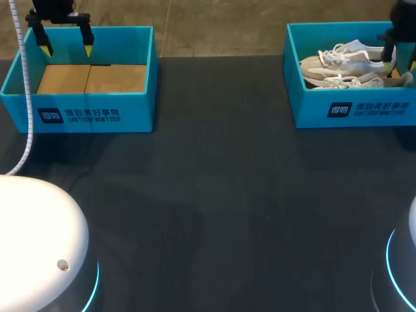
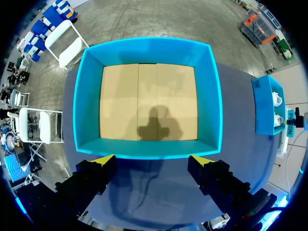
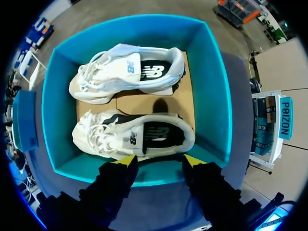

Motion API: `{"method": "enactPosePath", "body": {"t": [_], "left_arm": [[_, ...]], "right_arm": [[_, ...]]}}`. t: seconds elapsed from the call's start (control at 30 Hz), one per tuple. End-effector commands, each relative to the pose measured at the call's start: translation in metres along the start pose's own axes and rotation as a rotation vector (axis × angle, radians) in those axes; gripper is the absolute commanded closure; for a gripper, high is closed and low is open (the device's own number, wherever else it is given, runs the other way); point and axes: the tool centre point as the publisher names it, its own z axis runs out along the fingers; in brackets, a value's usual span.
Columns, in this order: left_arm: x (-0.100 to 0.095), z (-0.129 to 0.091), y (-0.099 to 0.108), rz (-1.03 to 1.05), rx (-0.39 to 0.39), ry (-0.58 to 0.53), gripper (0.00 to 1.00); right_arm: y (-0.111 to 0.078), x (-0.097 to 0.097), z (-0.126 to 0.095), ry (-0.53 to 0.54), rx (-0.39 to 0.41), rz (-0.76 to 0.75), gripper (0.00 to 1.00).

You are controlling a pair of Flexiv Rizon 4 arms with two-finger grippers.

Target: Take the shoe out of the shoebox, open the shoe tongue, remove and reinsert the insole, then place the shoe into the shoebox

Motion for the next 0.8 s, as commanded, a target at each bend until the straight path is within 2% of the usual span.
{"method": "enactPosePath", "body": {"t": [0.03, 0.23, 0.33, 0.4, 0.8], "left_arm": [[0.0, 0.0, 0.0, 0.0, 0.0, 0.0, 0.0], [0.0, 0.0, 0.0, 0.0, 0.0, 0.0, 0.0], [0.0, 0.0, 0.0, 0.0, 0.0, 0.0, 0.0], [0.0, 0.0, 0.0, 0.0, 0.0, 0.0, 0.0], [0.0, 0.0, 0.0, 0.0, 0.0, 0.0, 0.0]], "right_arm": [[0.004, -0.006, 0.008, 0.008, 0.01, 0.005, 0.49], [0.004, -0.017, 0.018, 0.008, 0.022, 0.024, 0.47], [0.002, -0.022, 0.023, 0.016, 0.022, 0.03, 0.5], [0.001, -0.025, 0.027, 0.024, 0.023, 0.034, 0.47], [0.0, -0.03, 0.047, 0.031, 0.052, 0.045, 0.45]]}}
